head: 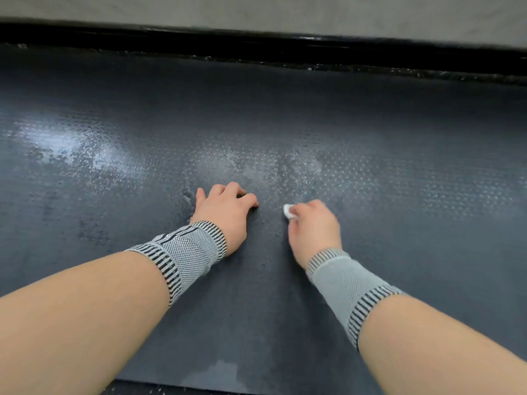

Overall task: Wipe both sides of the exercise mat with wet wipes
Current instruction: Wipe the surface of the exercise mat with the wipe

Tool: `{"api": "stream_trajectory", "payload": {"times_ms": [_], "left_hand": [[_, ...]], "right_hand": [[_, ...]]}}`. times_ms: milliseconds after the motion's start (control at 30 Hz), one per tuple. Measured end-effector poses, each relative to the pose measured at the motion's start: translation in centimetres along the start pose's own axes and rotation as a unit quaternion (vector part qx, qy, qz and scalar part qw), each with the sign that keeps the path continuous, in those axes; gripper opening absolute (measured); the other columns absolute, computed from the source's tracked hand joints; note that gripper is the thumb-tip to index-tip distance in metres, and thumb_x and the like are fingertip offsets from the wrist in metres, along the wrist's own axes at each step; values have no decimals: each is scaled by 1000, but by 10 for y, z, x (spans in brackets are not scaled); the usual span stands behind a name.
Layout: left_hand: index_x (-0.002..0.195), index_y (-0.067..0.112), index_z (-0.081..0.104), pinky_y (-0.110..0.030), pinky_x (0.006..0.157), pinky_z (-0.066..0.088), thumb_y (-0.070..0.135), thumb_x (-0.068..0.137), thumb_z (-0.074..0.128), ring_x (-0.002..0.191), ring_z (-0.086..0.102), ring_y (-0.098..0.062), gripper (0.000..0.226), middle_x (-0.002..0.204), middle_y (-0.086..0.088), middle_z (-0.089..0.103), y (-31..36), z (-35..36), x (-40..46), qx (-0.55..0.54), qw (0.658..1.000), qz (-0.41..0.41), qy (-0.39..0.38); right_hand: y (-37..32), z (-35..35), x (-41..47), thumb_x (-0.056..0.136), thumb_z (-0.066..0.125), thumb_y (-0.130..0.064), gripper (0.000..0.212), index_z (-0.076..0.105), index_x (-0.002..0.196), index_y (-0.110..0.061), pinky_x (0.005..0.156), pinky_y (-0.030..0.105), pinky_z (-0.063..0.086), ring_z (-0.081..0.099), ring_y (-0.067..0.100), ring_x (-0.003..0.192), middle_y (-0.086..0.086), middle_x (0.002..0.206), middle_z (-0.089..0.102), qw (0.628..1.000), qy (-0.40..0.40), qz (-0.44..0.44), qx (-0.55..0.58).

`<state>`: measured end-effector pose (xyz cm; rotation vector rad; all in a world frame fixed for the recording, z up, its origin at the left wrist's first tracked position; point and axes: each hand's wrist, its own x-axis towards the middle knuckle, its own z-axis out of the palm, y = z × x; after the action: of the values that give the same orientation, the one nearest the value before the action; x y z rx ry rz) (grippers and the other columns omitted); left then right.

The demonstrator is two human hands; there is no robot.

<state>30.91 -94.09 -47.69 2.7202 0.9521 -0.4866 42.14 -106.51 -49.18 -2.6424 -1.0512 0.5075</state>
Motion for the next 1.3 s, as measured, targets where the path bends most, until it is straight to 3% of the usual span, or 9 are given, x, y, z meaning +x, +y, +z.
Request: {"api": "stream_trajectory", "payload": {"times_ms": [67, 133, 333, 433, 533, 733, 900, 1067, 1300], "left_hand": [[131, 38, 49, -61, 114, 19, 18, 96, 44, 129, 33, -24, 41, 134, 4, 39, 1, -1, 3, -9, 1000, -5, 6], [128, 37, 51, -61, 114, 18, 18, 96, 44, 130, 33, -23, 38, 132, 3, 40, -1, -1, 6, -16, 1000, -3, 8], [138, 33, 42, -63, 116, 8, 21, 98, 46, 150, -1, -21, 42, 158, 2, 17, -2, -6, 20, -37, 999, -4, 33], [151, 39, 23, -64, 116, 4, 20, 99, 41, 151, -5, -19, 59, 164, 7, 1, -2, -7, 30, -49, 999, -16, -7], [153, 42, 17, -66, 114, 3, 23, 99, 41, 151, -5, -16, 62, 164, 9, 0, -4, -2, 31, -37, 999, -18, -32], [152, 43, 18, -67, 113, 6, 23, 99, 41, 150, -3, -20, 61, 163, 8, 3, -6, 3, 31, -50, 999, -14, -15], [152, 43, 18, -68, 112, 4, 26, 100, 40, 150, 0, -20, 59, 164, 6, 5, -6, -1, 30, -25, 1000, 0, -19], [152, 41, 19, -68, 113, 5, 25, 100, 40, 151, 1, -21, 59, 164, 3, 5, -1, -9, 30, -8, 999, -10, -42], [155, 39, 1, -65, 114, 5, 28, 101, 39, 151, -3, -20, 66, 164, 4, -7, -10, -14, 32, 83, 992, 27, -97]], "right_hand": [[-15, 13, -15, 93, 45, -21, 27, 62, 113, -22, 82, 33, 45, 56, 28, 94, 3, 105, 50, 994, -38, -101, 19], [-5, 5, -5, 92, 45, -19, 26, 63, 111, -19, 84, 32, 44, 55, 28, 98, 4, 107, 51, 994, -32, -103, -3], [39, -34, 40, 93, 46, -18, 29, 65, 115, -16, 85, 31, 41, 55, 31, 103, 12, 112, 57, 989, 74, 124, -26], [-7, -6, 21, 91, 45, -17, 26, 65, 107, -22, 75, 30, 41, 57, 31, 95, 8, 105, 58, 999, 11, -22, -49], [-28, 10, 1, 91, 46, -18, 25, 66, 106, -20, 82, 34, 46, 57, 29, 94, 5, 103, 54, 989, -37, -144, -10], [30, -27, 42, 93, 47, -19, 25, 63, 112, -16, 85, 30, 38, 55, 28, 102, 9, 111, 58, 991, 58, 111, -35], [3, -37, 36, 94, 48, -21, 23, 58, 112, -14, 83, 30, 40, 54, 28, 102, 9, 111, 55, 993, -37, -16, -114], [21, -97, 51, 91, 51, -25, 21, 63, 108, -17, 80, 30, 40, 56, 28, 99, 7, 104, 58, 980, -49, -80, -174], [34, -57, 77, 95, 44, -25, 22, 57, 108, -14, 75, 30, 39, 57, 31, 100, 11, 110, 59, 990, -2, 63, -123]]}}
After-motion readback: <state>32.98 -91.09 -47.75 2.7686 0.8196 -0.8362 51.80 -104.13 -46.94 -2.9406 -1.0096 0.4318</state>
